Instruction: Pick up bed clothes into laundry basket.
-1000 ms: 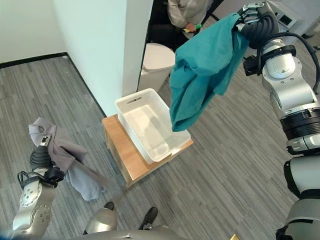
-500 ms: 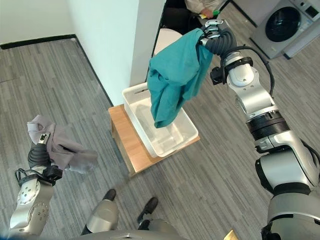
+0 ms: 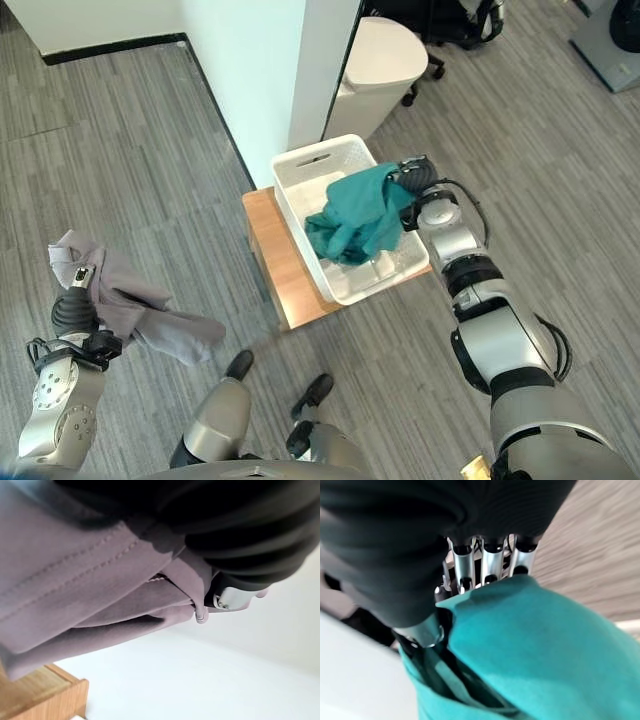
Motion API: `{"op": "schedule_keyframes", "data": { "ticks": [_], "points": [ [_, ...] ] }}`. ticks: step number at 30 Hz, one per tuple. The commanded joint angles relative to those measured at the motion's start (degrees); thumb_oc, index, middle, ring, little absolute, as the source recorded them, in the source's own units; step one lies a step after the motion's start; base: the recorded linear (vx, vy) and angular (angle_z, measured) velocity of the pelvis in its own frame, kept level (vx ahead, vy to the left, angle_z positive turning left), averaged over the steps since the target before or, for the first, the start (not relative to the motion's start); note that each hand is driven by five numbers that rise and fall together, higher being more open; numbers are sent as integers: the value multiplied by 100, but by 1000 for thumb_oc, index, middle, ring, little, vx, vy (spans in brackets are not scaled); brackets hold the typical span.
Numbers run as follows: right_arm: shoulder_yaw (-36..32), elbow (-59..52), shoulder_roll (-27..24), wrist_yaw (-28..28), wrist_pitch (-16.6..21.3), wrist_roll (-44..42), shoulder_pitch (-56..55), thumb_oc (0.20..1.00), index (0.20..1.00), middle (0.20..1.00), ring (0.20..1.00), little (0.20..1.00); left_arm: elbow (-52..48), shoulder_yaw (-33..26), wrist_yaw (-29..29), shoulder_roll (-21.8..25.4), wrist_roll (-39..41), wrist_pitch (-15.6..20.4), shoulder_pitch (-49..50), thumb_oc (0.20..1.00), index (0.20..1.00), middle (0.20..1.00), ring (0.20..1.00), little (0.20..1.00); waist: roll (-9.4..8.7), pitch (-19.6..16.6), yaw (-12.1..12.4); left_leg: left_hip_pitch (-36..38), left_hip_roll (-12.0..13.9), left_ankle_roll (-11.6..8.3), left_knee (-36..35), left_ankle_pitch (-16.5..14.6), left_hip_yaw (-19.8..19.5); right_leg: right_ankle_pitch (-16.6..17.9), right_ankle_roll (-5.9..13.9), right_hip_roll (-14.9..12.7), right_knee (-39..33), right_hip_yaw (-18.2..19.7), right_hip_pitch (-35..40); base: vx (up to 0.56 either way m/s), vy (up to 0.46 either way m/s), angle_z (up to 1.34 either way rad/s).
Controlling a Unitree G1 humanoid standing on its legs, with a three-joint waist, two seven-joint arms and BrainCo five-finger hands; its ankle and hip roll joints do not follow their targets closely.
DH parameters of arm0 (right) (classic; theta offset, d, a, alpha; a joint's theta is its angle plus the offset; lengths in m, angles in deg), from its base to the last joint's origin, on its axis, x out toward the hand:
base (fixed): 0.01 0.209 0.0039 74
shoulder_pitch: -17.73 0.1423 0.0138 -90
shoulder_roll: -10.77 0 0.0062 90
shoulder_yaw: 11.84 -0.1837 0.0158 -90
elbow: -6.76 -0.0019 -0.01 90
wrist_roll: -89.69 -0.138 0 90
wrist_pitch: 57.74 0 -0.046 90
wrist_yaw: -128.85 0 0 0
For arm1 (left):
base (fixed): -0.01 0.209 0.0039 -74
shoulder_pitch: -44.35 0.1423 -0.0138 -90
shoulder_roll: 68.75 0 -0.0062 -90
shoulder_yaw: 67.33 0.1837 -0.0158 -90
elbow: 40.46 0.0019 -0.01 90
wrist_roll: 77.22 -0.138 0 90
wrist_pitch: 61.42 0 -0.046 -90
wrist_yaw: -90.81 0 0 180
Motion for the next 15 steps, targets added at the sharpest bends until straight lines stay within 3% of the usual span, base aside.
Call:
{"op": "schedule_keyframes", "data": {
  "ticks": [1,5,6,15],
  "points": [
    [178,-195,-394,-250,259,264,890,200,200,200,200,200,-640,-72,12,295,239,426,-19,200,200,200,200,200,89,-157,58,-210,-117,160,-805,670,-197,-772,470,-204,87,-113,618,-18,-26,11],
    [384,160,-262,-175,228,293,1112,200,200,200,200,200,-636,27,-20,350,262,459,-142,200,200,200,200,200,111,-39,114,-340,-122,150,-771,699,-265,-777,457,-198,94,-148,537,-38,-22,9],
    [431,305,-198,-130,190,267,1162,1000,1000,1000,1000,1000,-621,42,-26,369,264,455,-164,200,200,200,200,200,120,-13,134,-332,-106,140,-774,678,-270,-796,451,-182,101,-139,534,-25,-12,8],
    [953,291,-59,289,125,262,1323,1000,1000,1000,1000,1000,-659,-102,-111,506,232,506,-303,200,200,200,200,200,49,81,74,-391,-75,132,-772,689,-237,-767,447,-155,93,-63,447,-16,1,0]
  ]
}}
